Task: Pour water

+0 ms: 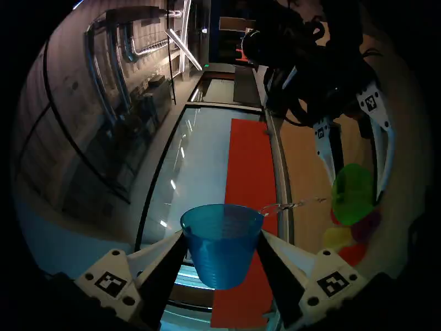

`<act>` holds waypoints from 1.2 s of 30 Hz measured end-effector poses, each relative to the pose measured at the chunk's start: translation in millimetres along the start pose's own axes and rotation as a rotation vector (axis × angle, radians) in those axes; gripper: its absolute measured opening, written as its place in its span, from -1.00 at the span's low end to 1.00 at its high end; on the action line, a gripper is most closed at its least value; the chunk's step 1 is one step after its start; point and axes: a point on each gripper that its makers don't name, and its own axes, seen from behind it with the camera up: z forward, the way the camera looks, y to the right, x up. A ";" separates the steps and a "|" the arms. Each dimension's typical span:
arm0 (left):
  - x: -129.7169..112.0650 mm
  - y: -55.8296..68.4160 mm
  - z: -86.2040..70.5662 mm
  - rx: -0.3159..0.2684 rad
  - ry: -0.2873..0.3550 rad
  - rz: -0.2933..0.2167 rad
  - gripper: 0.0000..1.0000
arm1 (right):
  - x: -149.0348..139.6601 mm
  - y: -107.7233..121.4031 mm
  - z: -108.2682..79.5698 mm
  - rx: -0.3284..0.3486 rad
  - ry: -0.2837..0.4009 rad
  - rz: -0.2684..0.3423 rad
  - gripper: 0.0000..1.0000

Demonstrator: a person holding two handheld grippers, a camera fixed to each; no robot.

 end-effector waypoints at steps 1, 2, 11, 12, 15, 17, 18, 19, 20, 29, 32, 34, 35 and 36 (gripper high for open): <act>0.1 -0.7 0.1 0.001 0.000 0.005 0.66 | 0.1 0.2 0.1 0.000 0.000 0.001 0.78; 0.2 -1.5 0.2 0.001 0.001 0.011 0.66 | 0.2 0.3 0.2 0.000 0.000 0.001 0.78; 1.7 -4.0 2.1 0.003 0.000 0.054 0.66 | 0.7 1.0 0.5 -0.003 0.005 0.003 0.78; 2.0 -4.3 2.2 0.003 0.000 0.059 0.66 | 0.7 1.0 0.4 -0.003 0.005 0.003 0.78; 3.6 -4.4 1.4 0.004 0.000 0.078 0.66 | 0.8 1.3 0.5 -0.005 0.006 0.003 0.78; 4.4 -3.7 0.3 0.004 0.000 0.089 0.66 | 1.3 1.5 0.5 -0.005 0.007 0.003 0.78; 4.8 -3.4 -0.2 0.004 0.000 0.094 0.66 | 1.6 1.6 0.4 -0.006 0.007 0.002 0.78; 5.1 -3.0 -0.4 0.005 0.000 0.098 0.66 | 2.0 1.7 0.5 -0.006 0.008 0.003 0.78; 5.4 -2.7 -0.5 0.006 -0.001 0.102 0.66 | 2.5 1.9 0.5 -0.006 0.008 0.003 0.78; 8.0 -5.3 1.1 0.017 0.003 0.144 0.66 | 5.9 4.3 -0.1 -0.011 0.014 0.003 0.78; 10.0 -7.0 2.2 0.020 0.008 0.153 0.66 | 6.5 4.7 -0.5 -0.013 0.015 0.004 0.78; 11.0 -7.9 2.4 0.022 0.010 0.156 0.66 | 6.9 4.9 -0.8 -0.013 0.016 0.004 0.78; 11.4 -8.4 2.1 0.024 0.011 0.157 0.66 | 7.0 5.0 -0.9 -0.014 0.017 0.004 0.78; 11.8 -8.7 1.9 0.026 0.012 0.158 0.66 | 7.1 5.0 -1.0 -0.014 0.018 0.004 0.78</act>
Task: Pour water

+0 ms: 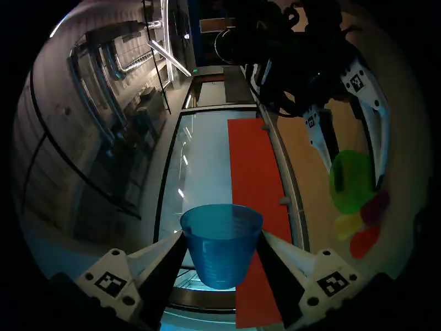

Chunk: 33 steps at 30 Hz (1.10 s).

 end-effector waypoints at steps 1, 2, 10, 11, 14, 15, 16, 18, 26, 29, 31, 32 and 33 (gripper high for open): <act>0.4 0.6 -0.4 -0.001 0.000 0.001 0.66 | 0.0 0.0 0.0 0.000 0.000 0.000 0.78; 0.8 1.3 -0.8 -0.001 0.000 0.001 0.66 | 0.1 0.1 -0.1 0.000 0.000 0.000 0.78; 0.5 4.7 -0.7 -0.005 -0.002 0.001 0.66 | 0.6 0.1 -0.8 -0.001 0.000 -0.001 0.78; -0.2 4.6 -0.3 -0.005 -0.002 -0.003 0.66 | 0.9 0.1 -0.8 -0.001 0.000 -0.001 0.78; -2.3 3.6 0.7 -0.005 -0.001 -0.021 0.66 | 1.8 -0.1 -0.6 -0.001 0.001 -0.002 0.78; -3.0 3.2 1.0 -0.005 -0.001 -0.029 0.66 | 2.0 -0.2 -0.5 -0.001 0.001 -0.003 0.78; -4.0 3.5 1.2 -0.005 -0.001 -0.046 0.66 | 2.2 -0.2 -0.4 -0.002 0.002 -0.003 0.78; -6.2 4.1 1.6 -0.004 -0.003 -0.084 0.66 | 2.6 0.0 -0.3 -0.002 0.003 -0.003 0.78; -11.8 4.0 1.6 0.000 -0.006 -0.331 0.66 | 3.6 1.9 -2.5 -0.007 0.006 -0.005 0.78; -13.9 4.3 2.4 -0.003 -0.004 -0.432 0.66 | 4.8 2.5 -3.2 -0.008 0.010 -0.002 0.78; -15.6 4.3 2.3 -0.005 -0.003 -0.495 0.66 | 5.4 2.9 -3.5 -0.009 0.013 -0.001 0.78; -16.5 4.1 2.0 -0.006 -0.002 -0.531 0.66 | 5.6 3.2 -3.6 -0.010 0.014 -0.001 0.78; -17.3 3.9 1.8 -0.007 -0.001 -0.562 0.66 | 5.7 3.5 -3.8 -0.010 0.015 -0.001 0.78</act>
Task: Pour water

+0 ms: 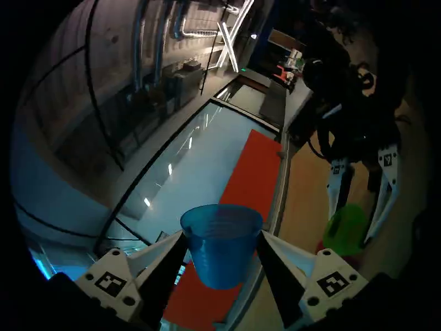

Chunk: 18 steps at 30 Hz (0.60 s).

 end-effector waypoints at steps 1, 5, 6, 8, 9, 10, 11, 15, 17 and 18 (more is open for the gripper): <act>-0.3 -0.5 -0.1 -0.001 -0.001 -0.032 0.66 | 0.2 0.2 -0.1 0.000 0.000 -0.001 0.78; -1.0 -2.8 0.4 -0.006 -0.007 -0.172 0.66 | 1.4 1.0 -0.7 -0.002 0.003 -0.002 0.78; -1.1 -3.3 0.8 -0.007 -0.009 -0.207 0.66 | 1.8 1.1 -0.9 -0.003 0.004 -0.002 0.78; -1.7 -4.5 2.4 -0.009 -0.010 -0.283 0.66 | 2.9 0.8 -1.5 -0.003 0.006 -0.001 0.78; -2.0 -5.0 3.1 -0.011 -0.010 -0.319 0.65 | 3.4 0.7 -1.9 -0.003 0.007 0.000 0.78; -2.9 -5.4 3.7 -0.013 -0.010 -0.354 0.65 | 3.8 0.8 -2.1 -0.003 0.007 -0.001 0.78; -3.9 -5.9 4.4 -0.016 -0.010 -0.395 0.65 | 4.2 0.9 -2.4 -0.004 0.008 -0.001 0.78; -8.5 -7.7 5.7 -0.024 -0.012 -0.528 0.66 | 5.5 1.1 -3.5 -0.005 0.010 -0.002 0.78; -11.2 -7.7 5.8 -0.031 -0.015 -0.592 0.66 | 6.3 1.3 -4.3 -0.006 0.012 -0.001 0.78; -12.5 -7.6 5.8 -0.035 -0.017 -0.623 0.65 | 6.7 1.4 -4.7 -0.007 0.012 -0.001 0.78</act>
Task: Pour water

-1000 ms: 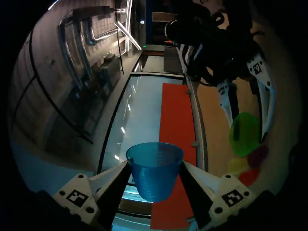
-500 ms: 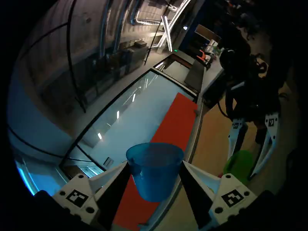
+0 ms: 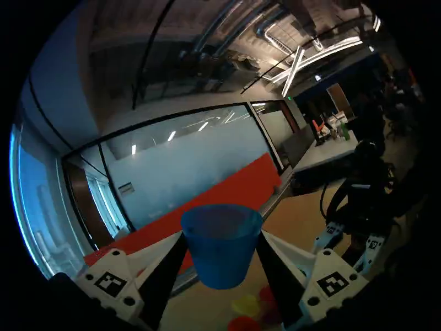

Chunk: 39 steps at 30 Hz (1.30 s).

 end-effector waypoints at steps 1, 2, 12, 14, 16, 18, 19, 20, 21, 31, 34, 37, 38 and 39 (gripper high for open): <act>-1.8 -0.4 0.5 -0.006 -0.004 -0.031 0.66 | 0.4 0.0 -0.3 0.000 0.001 0.000 0.78; -3.9 -0.8 1.0 -0.012 -0.008 -0.065 0.66 | 0.8 0.0 -0.7 -0.001 0.001 0.000 0.78; -8.5 -5.5 8.8 -0.049 0.010 -0.311 0.65 | 2.3 -0.3 -2.5 -0.004 0.003 0.003 0.78; -9.8 -6.7 8.6 -0.046 0.010 -0.315 0.66 | 1.7 0.3 -2.7 -0.006 0.001 0.002 0.78; -11.4 -7.2 8.1 -0.044 0.008 -0.319 0.66 | 1.3 0.8 -3.1 -0.008 -0.001 0.002 0.78; -13.2 -7.0 7.3 -0.043 0.006 -0.323 0.65 | 1.3 1.3 -3.7 -0.010 -0.001 0.004 0.78; -14.8 -7.6 6.7 -0.041 0.004 -0.325 0.66 | 1.4 1.5 -3.9 -0.010 -0.001 0.006 0.78; -16.3 -8.2 6.2 -0.039 0.003 -0.327 0.66 | 1.6 1.7 -4.2 -0.010 -0.001 0.008 0.78; -18.1 -8.8 5.5 -0.037 0.001 -0.329 0.66 | 1.7 1.9 -4.4 -0.011 -0.001 0.010 0.78; -46.5 -9.3 -5.3 -0.016 -0.035 -0.348 0.66 | -3.7 6.1 -16.5 -0.027 -0.028 0.005 0.78; -55.4 -8.4 -8.5 -0.011 -0.048 -0.348 0.66 | -5.6 8.8 -22.7 -0.035 -0.036 0.004 0.78; -62.4 -7.0 -11.9 -0.009 -0.058 -0.350 0.66 | -7.2 11.9 -29.6 -0.046 -0.043 0.003 0.78; -64.3 -6.3 -12.8 -0.009 -0.061 -0.352 0.66 | -7.6 12.9 -31.9 -0.049 -0.045 0.003 0.78; -66.3 -5.6 -13.9 -0.010 -0.064 -0.354 0.66 | -7.9 14.0 -34.4 -0.053 -0.048 0.003 0.78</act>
